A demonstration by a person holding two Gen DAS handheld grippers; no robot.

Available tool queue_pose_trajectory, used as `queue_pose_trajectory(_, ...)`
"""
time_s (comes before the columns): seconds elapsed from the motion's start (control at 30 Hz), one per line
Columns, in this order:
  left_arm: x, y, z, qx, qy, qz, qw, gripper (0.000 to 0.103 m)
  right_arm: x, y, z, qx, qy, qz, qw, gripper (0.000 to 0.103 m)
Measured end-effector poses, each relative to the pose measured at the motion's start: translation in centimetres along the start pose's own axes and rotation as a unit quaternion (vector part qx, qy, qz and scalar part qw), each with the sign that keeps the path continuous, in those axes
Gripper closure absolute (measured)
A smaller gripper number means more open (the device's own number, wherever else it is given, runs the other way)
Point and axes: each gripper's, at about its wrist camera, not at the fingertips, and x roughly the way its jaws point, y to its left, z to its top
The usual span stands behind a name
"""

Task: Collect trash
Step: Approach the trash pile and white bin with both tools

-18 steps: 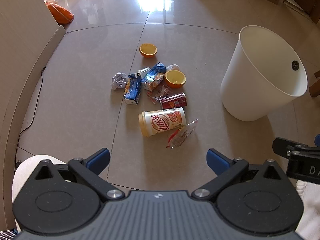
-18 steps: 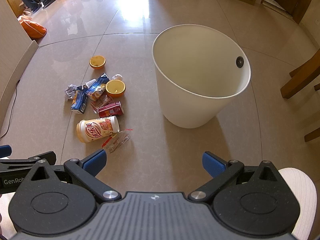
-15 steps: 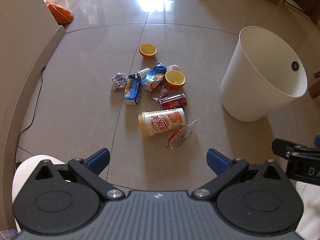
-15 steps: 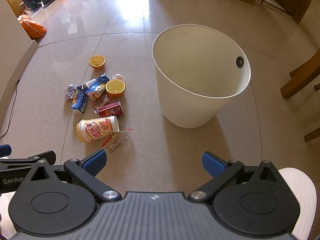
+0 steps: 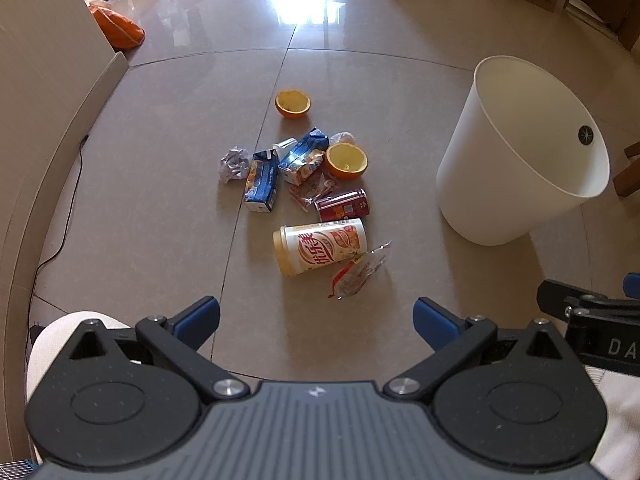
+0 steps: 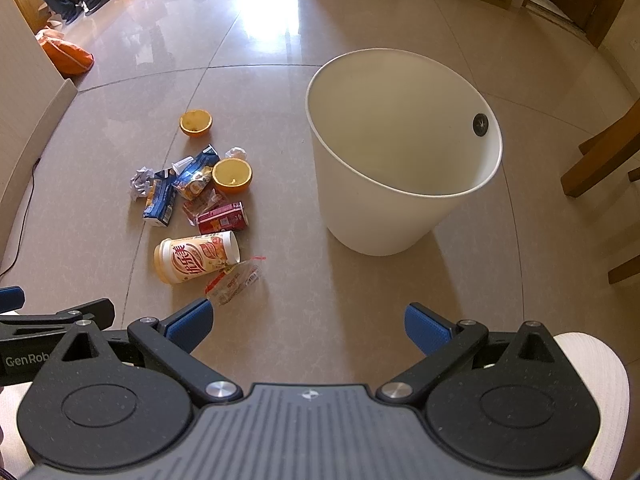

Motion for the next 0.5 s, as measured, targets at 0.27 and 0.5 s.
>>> queue_pose_trajectory(0.27, -0.35, 0.07, 0.26, 0.003, 0.002, -0.005, 1.0000, 0.001, -0.30, 0.12, -0.07, -0.002, 0.000, -0.004, 1.000, 0.000)
queue_pose_trajectory(0.5, -0.73, 0.32, 0.36, 0.002, 0.002, -0.017, 0.9999, 0.001, -0.69, 0.25, -0.21, 0.000, -0.002, -0.010, 1.000, 0.000)
